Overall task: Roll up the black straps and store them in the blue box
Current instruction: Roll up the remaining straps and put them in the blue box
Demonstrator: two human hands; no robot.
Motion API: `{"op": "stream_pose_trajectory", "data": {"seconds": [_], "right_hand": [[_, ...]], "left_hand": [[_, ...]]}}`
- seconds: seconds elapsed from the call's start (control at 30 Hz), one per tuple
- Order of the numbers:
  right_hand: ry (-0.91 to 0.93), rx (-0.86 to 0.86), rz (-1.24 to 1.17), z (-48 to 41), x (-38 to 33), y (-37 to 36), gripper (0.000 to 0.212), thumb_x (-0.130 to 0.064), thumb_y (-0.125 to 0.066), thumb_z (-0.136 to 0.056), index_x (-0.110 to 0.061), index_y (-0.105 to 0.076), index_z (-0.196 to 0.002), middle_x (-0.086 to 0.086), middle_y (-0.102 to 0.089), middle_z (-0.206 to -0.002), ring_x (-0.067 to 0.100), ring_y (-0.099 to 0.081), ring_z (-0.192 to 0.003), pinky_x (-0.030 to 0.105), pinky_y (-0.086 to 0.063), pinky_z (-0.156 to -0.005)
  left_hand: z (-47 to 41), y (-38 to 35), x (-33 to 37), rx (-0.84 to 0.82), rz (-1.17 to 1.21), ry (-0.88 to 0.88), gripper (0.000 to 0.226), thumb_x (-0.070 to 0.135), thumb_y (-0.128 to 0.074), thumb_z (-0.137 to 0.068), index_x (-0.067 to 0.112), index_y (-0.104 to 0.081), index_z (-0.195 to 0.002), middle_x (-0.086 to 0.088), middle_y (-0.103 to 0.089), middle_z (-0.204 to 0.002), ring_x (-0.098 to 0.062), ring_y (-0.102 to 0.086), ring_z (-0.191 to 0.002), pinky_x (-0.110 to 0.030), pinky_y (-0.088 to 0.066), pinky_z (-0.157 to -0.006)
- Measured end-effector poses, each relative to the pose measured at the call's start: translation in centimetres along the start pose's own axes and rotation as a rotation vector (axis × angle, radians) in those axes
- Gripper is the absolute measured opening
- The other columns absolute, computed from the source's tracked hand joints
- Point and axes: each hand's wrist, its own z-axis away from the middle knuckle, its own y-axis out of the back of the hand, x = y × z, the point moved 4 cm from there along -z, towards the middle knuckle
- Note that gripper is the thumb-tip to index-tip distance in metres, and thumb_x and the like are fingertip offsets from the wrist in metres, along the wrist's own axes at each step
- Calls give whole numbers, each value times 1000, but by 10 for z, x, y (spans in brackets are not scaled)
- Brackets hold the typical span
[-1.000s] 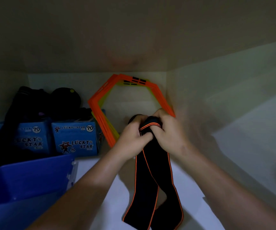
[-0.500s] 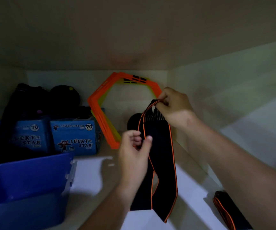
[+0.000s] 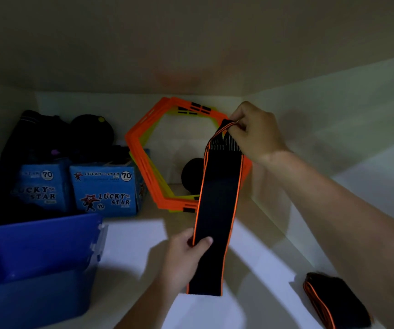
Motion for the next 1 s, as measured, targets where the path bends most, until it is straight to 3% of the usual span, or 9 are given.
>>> {"op": "stream_pose_trajectory", "data": {"seconds": [0.07,0.1,0.2,0.27,0.4,0.5,0.67,0.87,1.0], "right_hand": [[6,9,8,-3,0,-1,5,-15,-64,-87,-12,-64,-91,-12,-56,-58,-3,-51,-46,9,-30,-49],[5,15,3,-4,0,-2,5,-15,-64,-87,-12,-64,-91,-12,-56,-57,-2,-51,-46,9,-30,-48],[2,22,-32,-5,-2,-7,4,-16,-64,-89,-12,-63,-90,-10,-55,-55,-1,-51,-45,10,-30,-47],[6,10,-35,-5,-4,-12,4,-17,-64,-89,-12,-63,-89,-10,-54,-54,0,-50,-44,11,-31,-47],[4,24,-4,-6,-9,-16,4,-18,-62,-85,-15,-62,-87,-1,-64,-62,13,-59,-57,26,-42,-57],[-17,49,1,-7,-8,-16,6,-19,-58,-83,-20,-57,-88,4,-68,-68,21,-64,-68,28,-45,-61],[-62,56,0,-9,2,-16,9,-20,-54,-82,-20,-54,-91,5,-67,-70,23,-65,-71,28,-47,-63],[-171,85,5,-9,38,-11,8,-20,-57,-83,-19,-56,-91,6,-68,-75,21,-65,-70,24,-43,-60],[-349,8,41,11,73,-39,11,-16,-63,-84,-14,-64,-94,3,-66,-88,18,-61,-82,23,-40,-65]], "left_hand": [[-5,13,-5,71,-108,-55,5,21,-74,-87,23,-76,-92,-8,-70,-101,-18,-72,-90,-19,-52,-74],[-8,18,-5,108,-201,-100,14,33,-76,-81,27,-73,-94,-3,-64,-105,-17,-68,-95,-21,-51,-80],[-16,17,11,129,-199,-131,71,44,-83,-75,38,-51,-137,14,-52,-136,-6,-52,-125,-31,-43,-106],[-29,8,31,68,-55,-184,94,47,-86,-73,36,-34,-151,15,-49,-148,-3,-47,-136,-34,-40,-113],[-57,-12,66,39,113,-261,78,33,-86,-75,25,-42,-140,6,-70,-125,-6,-67,-116,-32,-52,-101],[-61,-30,66,90,116,-269,77,42,-87,-65,22,-50,-130,7,-72,-121,-8,-68,-114,-38,-53,-102],[-51,-61,39,84,150,-241,58,18,-83,-69,25,-56,-120,5,-74,-119,-14,-69,-113,-43,-52,-102],[-11,-54,8,-73,175,-121,39,7,-60,-76,19,-67,-113,10,-77,-103,-6,-71,-96,-19,-51,-85],[25,-31,-21,-271,135,46,45,6,-57,-73,18,-66,-116,6,-77,-99,-10,-70,-94,-23,-51,-82]]}}
